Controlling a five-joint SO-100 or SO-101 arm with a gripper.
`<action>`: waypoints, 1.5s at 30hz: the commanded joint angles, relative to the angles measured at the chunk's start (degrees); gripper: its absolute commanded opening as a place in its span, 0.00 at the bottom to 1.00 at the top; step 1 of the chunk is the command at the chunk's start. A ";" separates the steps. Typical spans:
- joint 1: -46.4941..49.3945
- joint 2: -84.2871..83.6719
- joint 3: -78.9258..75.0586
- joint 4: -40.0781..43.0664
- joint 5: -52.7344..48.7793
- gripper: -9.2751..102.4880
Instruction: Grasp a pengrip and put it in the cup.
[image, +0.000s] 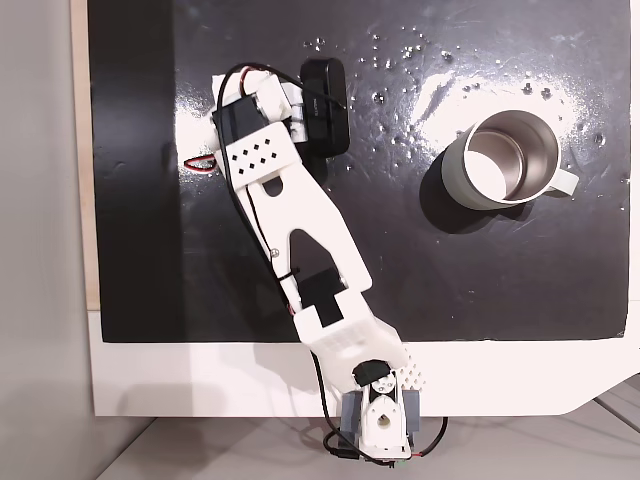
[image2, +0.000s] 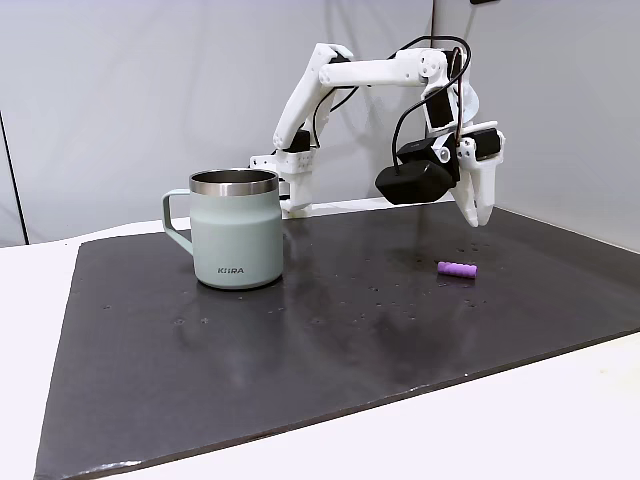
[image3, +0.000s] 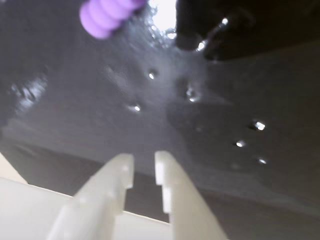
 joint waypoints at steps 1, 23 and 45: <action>1.32 0.35 -5.80 1.14 2.29 0.08; 6.94 -8.79 -13.45 7.56 17.75 0.34; 6.24 -21.01 -22.50 9.40 17.23 0.16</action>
